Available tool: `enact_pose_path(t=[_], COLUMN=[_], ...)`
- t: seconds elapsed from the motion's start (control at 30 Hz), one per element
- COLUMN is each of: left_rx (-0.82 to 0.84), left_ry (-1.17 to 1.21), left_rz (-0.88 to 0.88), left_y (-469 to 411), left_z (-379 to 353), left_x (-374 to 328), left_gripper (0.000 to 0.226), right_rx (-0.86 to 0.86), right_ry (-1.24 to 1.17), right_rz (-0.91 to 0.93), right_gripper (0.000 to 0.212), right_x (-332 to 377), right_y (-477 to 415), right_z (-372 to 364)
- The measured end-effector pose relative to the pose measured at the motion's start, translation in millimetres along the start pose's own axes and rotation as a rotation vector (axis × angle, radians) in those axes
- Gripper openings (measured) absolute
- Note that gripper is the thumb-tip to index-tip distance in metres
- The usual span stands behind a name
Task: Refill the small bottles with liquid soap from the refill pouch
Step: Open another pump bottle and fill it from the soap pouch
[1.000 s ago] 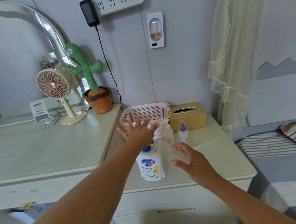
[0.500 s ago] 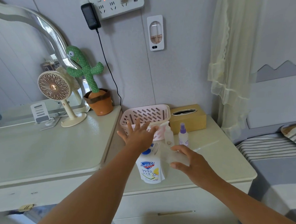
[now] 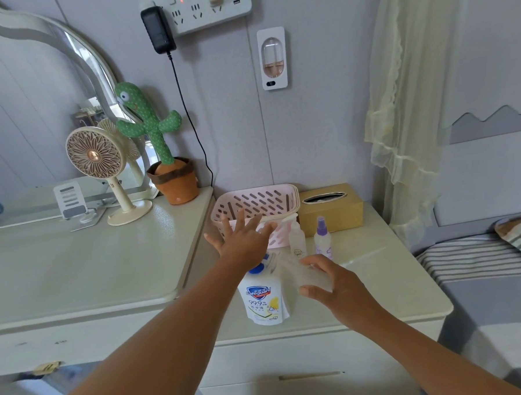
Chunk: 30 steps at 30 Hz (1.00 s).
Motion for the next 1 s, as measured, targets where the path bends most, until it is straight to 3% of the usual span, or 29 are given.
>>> enact_pose_path(t=[0.1, 0.3, 0.6, 1.0], left_rx=[0.014, -0.049, 0.017, -0.035], left_ry=[-0.054, 0.020, 0.006, 0.073], left_rz=[-0.054, 0.020, 0.007, 0.029], left_y=[-3, -8, 0, -6], left_z=[-7, 13, 0, 8], left_x=[0, 3, 1, 3], left_gripper=[0.049, 0.064, 0.049, 0.061], right_rx=[0.008, -0.013, 0.004, -0.032], right_ry=[-0.001, 0.007, -0.003, -0.006], right_rz=[0.000, 0.010, -0.003, 0.015], right_gripper=[0.037, 0.038, 0.037, 0.040], right_x=[0, 7, 0, 5], right_y=[3, -1, 2, 1], right_z=[-3, 4, -2, 4])
Point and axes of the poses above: each hand's wrist, its own y-axis away from the middle knuckle, its own z-axis out of the back of the hand, x = y × z, the point moved 9 cm from there along -y, towards the middle knuckle, and after that the axes turned 10 degrees about -x, right-handed, at the moved point
